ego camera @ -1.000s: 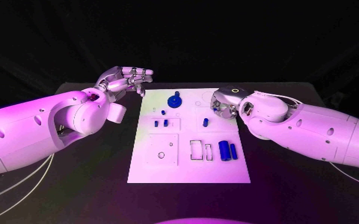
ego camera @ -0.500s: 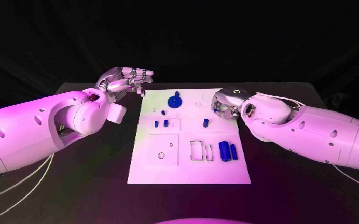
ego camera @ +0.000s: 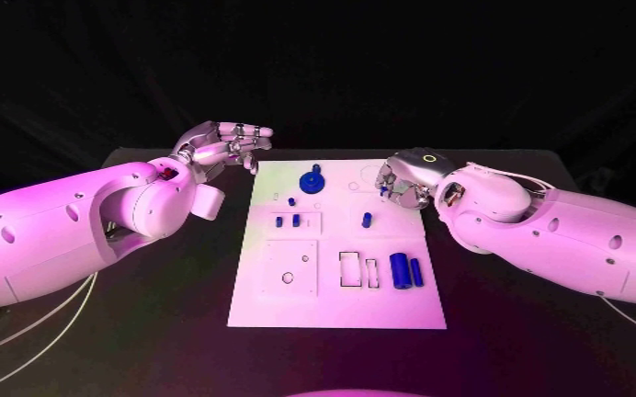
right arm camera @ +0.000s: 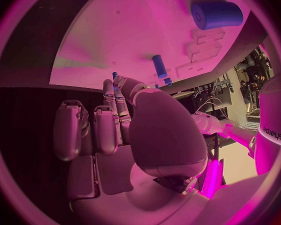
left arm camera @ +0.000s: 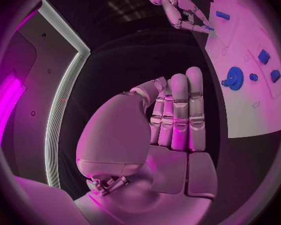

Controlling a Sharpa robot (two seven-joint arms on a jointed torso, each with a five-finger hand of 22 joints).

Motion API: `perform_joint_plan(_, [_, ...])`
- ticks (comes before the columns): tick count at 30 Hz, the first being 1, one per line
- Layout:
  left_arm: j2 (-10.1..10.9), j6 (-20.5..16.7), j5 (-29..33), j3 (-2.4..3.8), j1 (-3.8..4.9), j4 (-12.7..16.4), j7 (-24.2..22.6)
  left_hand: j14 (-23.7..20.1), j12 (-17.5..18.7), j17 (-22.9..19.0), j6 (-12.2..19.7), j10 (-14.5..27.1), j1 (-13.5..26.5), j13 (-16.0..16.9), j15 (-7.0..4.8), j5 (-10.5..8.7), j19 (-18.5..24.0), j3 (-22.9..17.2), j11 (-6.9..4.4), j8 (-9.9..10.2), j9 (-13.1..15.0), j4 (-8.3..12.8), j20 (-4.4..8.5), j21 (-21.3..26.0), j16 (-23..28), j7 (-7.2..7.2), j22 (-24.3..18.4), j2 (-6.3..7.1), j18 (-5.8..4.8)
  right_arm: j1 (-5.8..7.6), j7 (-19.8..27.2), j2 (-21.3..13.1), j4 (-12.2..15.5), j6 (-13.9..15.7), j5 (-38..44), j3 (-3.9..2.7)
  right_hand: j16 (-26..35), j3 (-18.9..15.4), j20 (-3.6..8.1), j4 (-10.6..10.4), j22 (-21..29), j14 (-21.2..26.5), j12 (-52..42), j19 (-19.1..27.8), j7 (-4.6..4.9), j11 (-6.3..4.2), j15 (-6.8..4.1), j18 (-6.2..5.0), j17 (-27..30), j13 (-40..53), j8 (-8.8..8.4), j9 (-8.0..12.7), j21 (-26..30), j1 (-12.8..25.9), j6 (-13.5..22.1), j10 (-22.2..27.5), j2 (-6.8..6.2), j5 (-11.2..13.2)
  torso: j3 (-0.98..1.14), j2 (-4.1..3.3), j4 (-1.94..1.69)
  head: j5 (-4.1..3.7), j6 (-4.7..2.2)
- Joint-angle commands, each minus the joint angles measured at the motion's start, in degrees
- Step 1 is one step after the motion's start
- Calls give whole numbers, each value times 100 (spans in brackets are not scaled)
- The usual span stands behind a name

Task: Assemble the parts on the task board

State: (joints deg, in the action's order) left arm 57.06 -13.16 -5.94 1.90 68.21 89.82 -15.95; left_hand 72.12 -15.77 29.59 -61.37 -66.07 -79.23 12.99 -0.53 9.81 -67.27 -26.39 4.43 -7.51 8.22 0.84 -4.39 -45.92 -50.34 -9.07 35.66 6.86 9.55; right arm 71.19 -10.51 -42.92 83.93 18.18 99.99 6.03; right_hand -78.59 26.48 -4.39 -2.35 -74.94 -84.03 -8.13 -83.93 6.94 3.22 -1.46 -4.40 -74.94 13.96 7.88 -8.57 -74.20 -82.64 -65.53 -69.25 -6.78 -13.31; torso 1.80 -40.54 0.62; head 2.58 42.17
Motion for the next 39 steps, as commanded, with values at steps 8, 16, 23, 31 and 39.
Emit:
perform_joint_plan(8, [-32,161,18,-1,4,-28,44,52,-61,-1,68,54,52,16,32,5,-52,21,3,4,-10,12,-28,30,-3,-1,-13,-68,99,31,51,-259,934,394,-215,-51,-16,-3,41,36,-397,-387,19,-134,-11,-33,-27,89,-447,1,20,-6,-10,50,-41,-72,14,-25,-1,-2,11,125,1])
perform_joint_plan(16, [-108,87,18,-1,5,-117,94,39,-74,-5,74,66,34,19,32,16,-50,2,1,1,-11,30,-28,42,2,1,-21,-90,102,-60,169,-4,1330,428,-345,-57,-11,-1,42,42,-394,-386,24,-132,-7,-33,-28,88,-442,1,17,-8,-6,51,-40,-74,16,-31,1,14,12,262,39])
perform_joint_plan(23, [-189,70,27,-1,6,-170,65,26,-85,-10,75,72,46,22,35,11,-46,6,5,-3,-11,32,-31,53,9,-3,-27,-89,101,-364,284,393,1215,396,-390,-49,-10,6,43,56,-385,-385,34,-128,-1,-31,-28,84,-440,0,11,-9,9,49,-36,-75,21,-41,-11,2,13,388,110])
perform_joint_plan(31, [-272,84,32,-2,7,-134,36,23,-89,-12,75,73,52,23,36,9,-44,9,5,-5,-10,31,-31,56,11,-3,-29,-88,101,-621,332,715,988,301,-374,-1,-7,2,42,62,-380,-384,50,-124,9,-22,-24,82,-435,-2,3,-12,20,69,-32,-74,22,-37,-6,8,15,654,253])
perform_joint_plan(39, [-292,111,33,-2,8,-84,32,20,-93,-13,73,72,51,24,36,8,-43,8,4,-7,-10,33,-32,59,12,-2,-31,-89,101,-761,328,914,796,213,-325,40,0,0,42,64,-374,-383,56,-122,11,-20,-22,81,-428,-2,0,-14,28,78,-30,-74,25,-31,-5,7,19,785,317])
